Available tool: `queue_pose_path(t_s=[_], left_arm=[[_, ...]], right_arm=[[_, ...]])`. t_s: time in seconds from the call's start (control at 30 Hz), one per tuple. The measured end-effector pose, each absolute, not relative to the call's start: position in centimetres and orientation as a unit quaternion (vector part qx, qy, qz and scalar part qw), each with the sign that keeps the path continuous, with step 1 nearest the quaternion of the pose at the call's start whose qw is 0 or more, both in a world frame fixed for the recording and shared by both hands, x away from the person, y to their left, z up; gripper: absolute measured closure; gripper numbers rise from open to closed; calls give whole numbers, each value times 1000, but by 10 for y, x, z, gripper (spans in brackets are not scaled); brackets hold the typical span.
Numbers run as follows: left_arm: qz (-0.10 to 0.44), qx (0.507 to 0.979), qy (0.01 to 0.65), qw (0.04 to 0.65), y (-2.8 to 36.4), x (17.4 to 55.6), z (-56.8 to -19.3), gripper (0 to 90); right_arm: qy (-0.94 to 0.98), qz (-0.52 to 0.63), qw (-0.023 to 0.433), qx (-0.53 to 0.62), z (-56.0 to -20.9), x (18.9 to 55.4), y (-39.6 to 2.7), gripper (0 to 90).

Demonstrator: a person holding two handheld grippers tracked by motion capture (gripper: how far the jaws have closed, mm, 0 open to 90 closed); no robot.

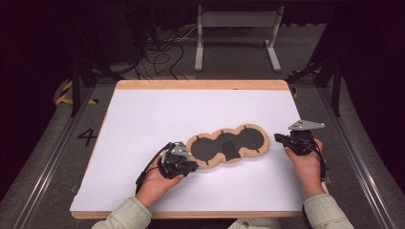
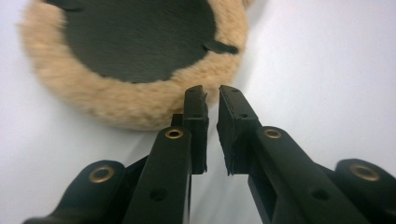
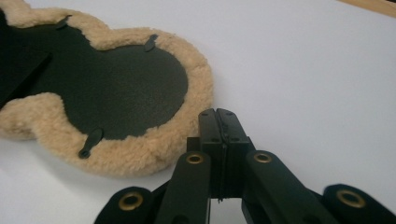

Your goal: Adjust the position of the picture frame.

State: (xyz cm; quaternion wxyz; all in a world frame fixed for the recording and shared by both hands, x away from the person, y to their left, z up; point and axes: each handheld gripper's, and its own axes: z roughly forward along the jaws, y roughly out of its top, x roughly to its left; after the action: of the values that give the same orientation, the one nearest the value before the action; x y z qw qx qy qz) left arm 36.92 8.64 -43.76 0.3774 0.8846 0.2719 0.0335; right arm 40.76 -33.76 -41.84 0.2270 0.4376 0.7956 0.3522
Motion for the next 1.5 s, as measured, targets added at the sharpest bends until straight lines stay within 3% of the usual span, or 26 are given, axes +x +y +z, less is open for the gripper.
queue_pose_path(t_s=[0.5, 0.83, 0.97, 1.5], left_arm=[[74, 846, 340, 404, 121, 379, -433, 743], [91, 822, 384, 412, 131, 385, -435, 711], [123, 821, 388, 401, 135, 386, -435, 704], [144, 796, 425, 407, 150, 395, -435, 667]], right_arm=[[811, 298, 193, 465, -439, 430, -322, 900], [825, 309, 156, 446, -440, 420, -313, 900], [835, 304, 147, 434, -441, 411, -305, 900], [866, 315, 111, 373, -441, 399, -273, 900]])
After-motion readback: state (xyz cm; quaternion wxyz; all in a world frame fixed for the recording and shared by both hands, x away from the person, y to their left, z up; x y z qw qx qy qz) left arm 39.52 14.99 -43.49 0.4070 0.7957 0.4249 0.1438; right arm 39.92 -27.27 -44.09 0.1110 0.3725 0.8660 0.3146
